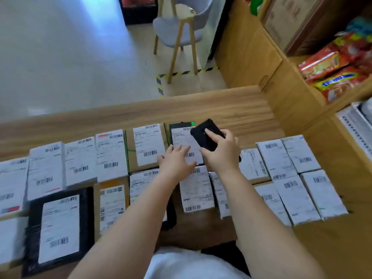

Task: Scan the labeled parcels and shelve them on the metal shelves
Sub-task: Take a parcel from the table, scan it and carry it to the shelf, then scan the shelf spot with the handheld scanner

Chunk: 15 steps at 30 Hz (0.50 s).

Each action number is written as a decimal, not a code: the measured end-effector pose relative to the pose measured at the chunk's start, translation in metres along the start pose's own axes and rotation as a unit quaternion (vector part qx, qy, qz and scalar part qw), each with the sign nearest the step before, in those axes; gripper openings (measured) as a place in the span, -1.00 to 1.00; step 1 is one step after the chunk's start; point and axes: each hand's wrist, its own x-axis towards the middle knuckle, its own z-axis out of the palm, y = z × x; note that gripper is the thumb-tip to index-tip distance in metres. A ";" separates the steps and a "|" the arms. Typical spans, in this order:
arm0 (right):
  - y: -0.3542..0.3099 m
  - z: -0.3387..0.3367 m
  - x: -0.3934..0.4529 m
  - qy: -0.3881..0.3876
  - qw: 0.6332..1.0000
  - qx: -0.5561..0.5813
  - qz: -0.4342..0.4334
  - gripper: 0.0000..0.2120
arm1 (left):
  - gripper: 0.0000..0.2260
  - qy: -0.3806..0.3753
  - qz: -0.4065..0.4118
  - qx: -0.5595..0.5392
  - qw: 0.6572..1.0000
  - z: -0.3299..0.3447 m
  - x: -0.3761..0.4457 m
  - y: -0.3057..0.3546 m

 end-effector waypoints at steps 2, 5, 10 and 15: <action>0.011 -0.004 0.032 -0.022 0.999 0.016 -0.021 -0.46 | -0.49 -0.025 -0.024 0.014 0.999 0.009 0.017 0.019; 0.029 -0.012 0.067 -0.056 0.997 0.024 -0.042 -0.47 | -0.53 -0.048 -0.084 0.048 0.994 0.018 0.038 0.044; 0.059 -0.020 0.094 -0.088 0.993 0.058 -0.048 -0.48 | -0.48 -0.053 -0.113 0.050 0.991 0.017 0.077 0.074; 0.081 -0.022 0.112 -0.083 0.993 0.084 -0.027 -0.47 | -0.26 0.090 -0.178 -0.104 0.974 0.017 0.097 0.080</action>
